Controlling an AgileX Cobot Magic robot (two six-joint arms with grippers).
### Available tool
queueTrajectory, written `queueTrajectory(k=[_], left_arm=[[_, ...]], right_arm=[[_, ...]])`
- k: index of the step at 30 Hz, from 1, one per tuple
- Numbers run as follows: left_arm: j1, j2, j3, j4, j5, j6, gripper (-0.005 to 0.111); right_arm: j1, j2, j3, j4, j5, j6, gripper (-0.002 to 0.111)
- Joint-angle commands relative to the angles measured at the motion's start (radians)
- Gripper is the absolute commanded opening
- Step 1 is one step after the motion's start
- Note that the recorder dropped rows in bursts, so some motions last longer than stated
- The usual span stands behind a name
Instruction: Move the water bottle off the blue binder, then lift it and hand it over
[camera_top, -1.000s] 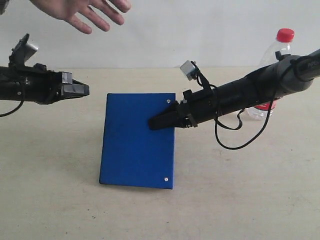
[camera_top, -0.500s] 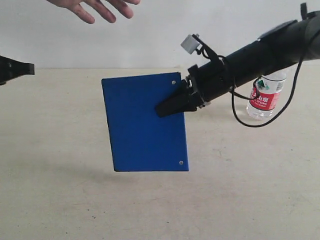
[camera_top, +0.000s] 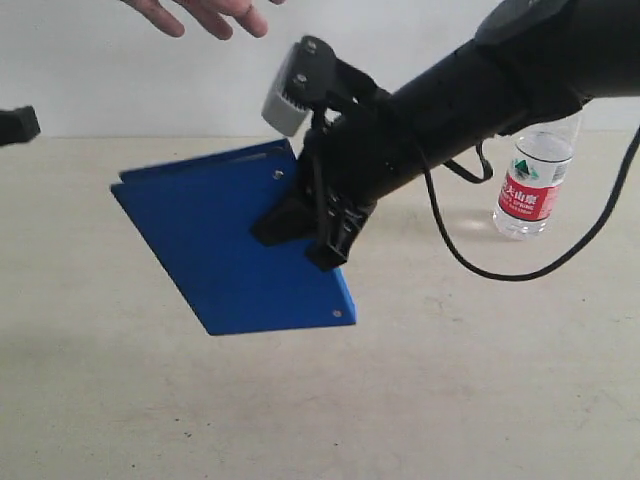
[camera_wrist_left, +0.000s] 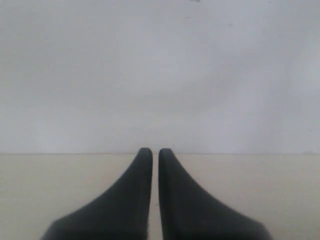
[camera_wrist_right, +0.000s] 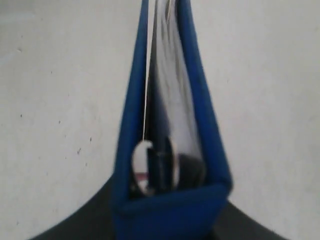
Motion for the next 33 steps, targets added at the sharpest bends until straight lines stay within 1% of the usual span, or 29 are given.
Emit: queueTrajectory(k=[1, 3, 5, 8, 11, 15, 17, 19, 20, 22, 25, 27, 28, 29, 30, 31, 32, 33], left_arm=[[-0.01, -0.022, 0.114, 0.096, -0.084, -0.112, 0.004], [-0.01, -0.022, 0.166, 0.048, -0.132, -0.112, 0.004], [-0.01, -0.022, 0.207, 0.042, -0.173, -0.112, 0.004], [-0.01, -0.022, 0.245, 0.042, -0.192, -0.112, 0.004], [-0.01, -0.022, 0.255, 0.044, -0.192, -0.112, 0.004], [-0.01, -0.022, 0.255, 0.044, -0.192, -0.112, 0.004], [-0.01, -0.022, 0.255, 0.055, -0.187, -0.112, 0.004], [-0.01, -0.022, 0.255, 0.056, -0.184, -0.112, 0.004], [-0.01, -0.022, 0.255, 0.056, -0.184, -0.112, 0.004], [-0.01, -0.022, 0.255, 0.056, -0.184, -0.112, 0.004], [-0.01, -0.022, 0.255, 0.056, -0.188, -0.112, 0.004], [-0.01, -0.041, 0.255, 0.056, -0.201, -0.112, 0.004], [-0.01, -0.069, 0.255, 0.056, -0.201, -0.108, 0.004], [-0.01, -0.139, 0.255, 0.056, -0.201, -0.1, 0.004], [-0.01, -0.202, 0.255, 0.056, -0.196, -0.087, 0.004], [-0.01, -0.306, 0.255, 0.056, -0.173, -0.081, 0.004], [-0.01, -0.392, 0.255, 0.064, -0.135, -0.077, 0.004], [-0.01, -0.511, 0.255, 0.085, -0.043, -0.038, 0.004]], right_arm=[[0.071, -0.156, -0.003, 0.038, -0.089, 0.017, 0.0], [0.089, -0.212, -0.003, 0.043, -0.121, 0.024, 0.0], [0.089, -0.274, -0.003, 0.074, -0.172, 0.029, 0.0], [0.089, -0.35, -0.003, 0.097, -0.255, 0.013, 0.0], [0.089, -0.396, -0.003, 0.097, -0.27, 0.017, 0.0], [0.089, -0.405, -0.003, 0.097, -0.261, 0.039, 0.0], [0.089, -0.403, -0.003, 0.097, -0.276, 0.093, 0.002], [0.089, -0.403, -0.003, 0.093, -0.293, 0.121, 0.017], [0.089, -0.403, -0.003, 0.093, -0.295, 0.121, 0.034], [0.089, -0.403, -0.003, 0.093, -0.295, 0.119, 0.05], [0.089, -0.408, -0.003, 0.091, -0.295, 0.119, 0.05], [0.089, -0.456, -0.003, 0.055, -0.3, 0.127, 0.05], [0.085, -0.494, -0.003, 0.016, -0.3, 0.167, 0.05], [0.074, -0.569, -0.003, -0.084, -0.298, 0.271, 0.05], [0.063, -0.628, -0.003, -0.182, -0.295, 0.408, 0.05], [0.051, -0.713, -0.003, -0.336, -0.289, 0.597, 0.048], [0.038, -0.778, -0.003, -0.458, -0.267, 0.744, 0.042], [0.032, -0.864, -0.003, -0.604, -0.224, 0.922, 0.028]])
